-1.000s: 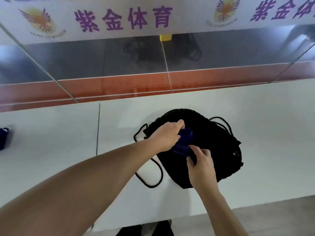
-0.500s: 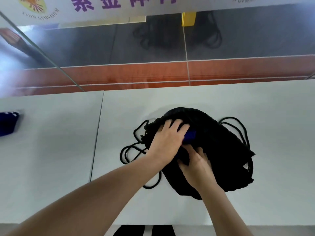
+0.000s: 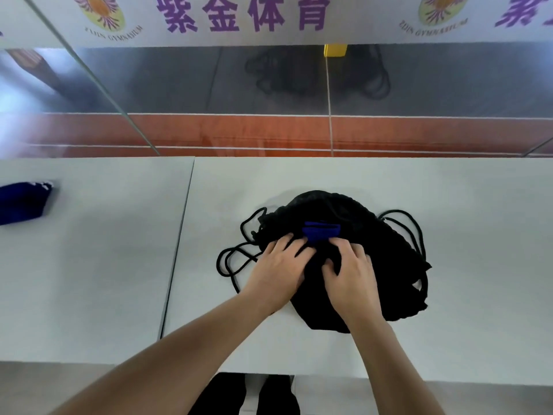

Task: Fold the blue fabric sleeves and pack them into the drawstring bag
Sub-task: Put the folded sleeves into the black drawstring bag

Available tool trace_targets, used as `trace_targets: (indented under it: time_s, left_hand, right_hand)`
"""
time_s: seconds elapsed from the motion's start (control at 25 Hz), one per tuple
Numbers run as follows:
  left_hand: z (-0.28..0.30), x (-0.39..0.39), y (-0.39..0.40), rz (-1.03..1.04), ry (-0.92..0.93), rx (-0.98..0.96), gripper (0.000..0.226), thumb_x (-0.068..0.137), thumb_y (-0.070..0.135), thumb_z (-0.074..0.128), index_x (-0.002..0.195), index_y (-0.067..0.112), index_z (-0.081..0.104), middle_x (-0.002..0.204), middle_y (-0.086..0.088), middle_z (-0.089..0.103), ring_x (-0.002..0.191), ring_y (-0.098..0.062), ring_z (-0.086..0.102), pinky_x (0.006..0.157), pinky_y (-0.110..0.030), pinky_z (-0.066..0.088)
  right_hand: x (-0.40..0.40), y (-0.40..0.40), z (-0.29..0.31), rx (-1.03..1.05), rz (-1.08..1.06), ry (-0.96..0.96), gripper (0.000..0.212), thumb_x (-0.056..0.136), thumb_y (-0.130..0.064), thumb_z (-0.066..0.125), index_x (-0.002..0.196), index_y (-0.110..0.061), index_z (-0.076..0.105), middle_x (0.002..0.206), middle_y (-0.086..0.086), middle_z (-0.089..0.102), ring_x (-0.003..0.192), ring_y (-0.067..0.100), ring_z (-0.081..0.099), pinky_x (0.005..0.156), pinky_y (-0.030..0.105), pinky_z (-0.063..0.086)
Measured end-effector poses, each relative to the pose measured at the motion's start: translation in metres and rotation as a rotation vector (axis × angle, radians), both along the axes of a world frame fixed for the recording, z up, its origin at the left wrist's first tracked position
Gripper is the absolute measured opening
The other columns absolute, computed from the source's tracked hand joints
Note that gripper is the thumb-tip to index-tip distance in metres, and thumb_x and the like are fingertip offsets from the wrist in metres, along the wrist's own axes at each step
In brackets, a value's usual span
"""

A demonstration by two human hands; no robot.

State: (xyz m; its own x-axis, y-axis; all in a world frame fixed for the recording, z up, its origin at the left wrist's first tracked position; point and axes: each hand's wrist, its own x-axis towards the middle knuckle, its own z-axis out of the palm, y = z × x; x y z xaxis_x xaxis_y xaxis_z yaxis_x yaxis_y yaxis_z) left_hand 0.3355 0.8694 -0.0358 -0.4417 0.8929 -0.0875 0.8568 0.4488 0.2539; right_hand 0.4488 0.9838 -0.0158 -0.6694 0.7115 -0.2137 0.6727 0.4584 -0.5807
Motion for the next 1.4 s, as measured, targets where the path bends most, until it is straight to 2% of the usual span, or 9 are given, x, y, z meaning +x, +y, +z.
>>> trace_targets:
  time_s: [0.16, 0.28, 0.44, 0.72, 1.08, 1.4]
  left_hand:
    - [0.051, 0.005, -0.042, 0.143, -0.044, 0.121, 0.035, 0.09, 0.02, 0.055, 0.124, 0.022, 0.062, 0.124, 0.003, 0.062, 0.119, -0.022, 0.055, 0.1, -0.037, 0.044]
    - [0.085, 0.0, -0.083, 0.277, -0.062, 0.201, 0.034, 0.09, 0.017, 0.055, 0.124, 0.021, 0.061, 0.122, 0.005, 0.062, 0.114, -0.023, 0.055, 0.097, -0.037, 0.044]
    - [0.128, -0.018, -0.139, 0.412, -0.011, 0.284, 0.033, 0.09, 0.017, 0.056, 0.123, 0.021, 0.06, 0.12, 0.005, 0.062, 0.11, -0.024, 0.057, 0.095, -0.038, 0.044]
    - [0.17, -0.069, -0.29, 0.612, 0.057, 0.345, 0.034, 0.092, 0.016, 0.056, 0.126, 0.021, 0.058, 0.124, 0.004, 0.063, 0.112, -0.023, 0.057, 0.096, -0.038, 0.044]
    - [0.186, -0.149, -0.486, 0.75, 0.098, 0.353, 0.034, 0.092, 0.017, 0.057, 0.126, 0.021, 0.059, 0.126, 0.003, 0.064, 0.113, -0.023, 0.058, 0.097, -0.036, 0.045]
    - [0.156, -0.232, -0.554, 0.803, 0.034, 0.337, 0.033, 0.096, 0.016, 0.052, 0.129, 0.02, 0.057, 0.124, 0.003, 0.064, 0.109, -0.023, 0.058, 0.095, -0.035, 0.044]
  right_hand:
    - [-0.009, -0.026, 0.029, 0.084, 0.076, 0.074, 0.041, 0.093, -0.018, 0.059, 0.133, -0.021, 0.058, 0.13, 0.003, 0.058, 0.111, 0.028, 0.054, 0.096, 0.04, 0.044]
    - [-0.023, -0.054, 0.056, 0.108, 0.159, 0.128, 0.041, 0.095, -0.018, 0.058, 0.135, -0.02, 0.057, 0.133, 0.001, 0.057, 0.118, 0.025, 0.051, 0.101, 0.036, 0.04]
    - [-0.056, -0.096, 0.093, 0.127, 0.268, 0.22, 0.041, 0.092, -0.015, 0.06, 0.133, -0.019, 0.059, 0.13, 0.004, 0.057, 0.118, 0.027, 0.052, 0.102, 0.04, 0.04]
    - [-0.137, -0.236, 0.135, 0.13, 0.426, 0.278, 0.043, 0.095, -0.017, 0.057, 0.138, -0.025, 0.054, 0.137, -0.003, 0.054, 0.125, 0.02, 0.05, 0.105, 0.034, 0.039]
    - [-0.239, -0.439, 0.142, 0.121, 0.516, 0.285, 0.044, 0.098, -0.025, 0.059, 0.141, -0.029, 0.049, 0.147, -0.006, 0.05, 0.135, 0.016, 0.047, 0.114, 0.035, 0.037]
    - [-0.326, -0.497, 0.113, 0.114, 0.555, 0.198, 0.045, 0.099, -0.03, 0.058, 0.143, -0.03, 0.047, 0.148, -0.006, 0.048, 0.135, 0.014, 0.046, 0.112, 0.032, 0.038]
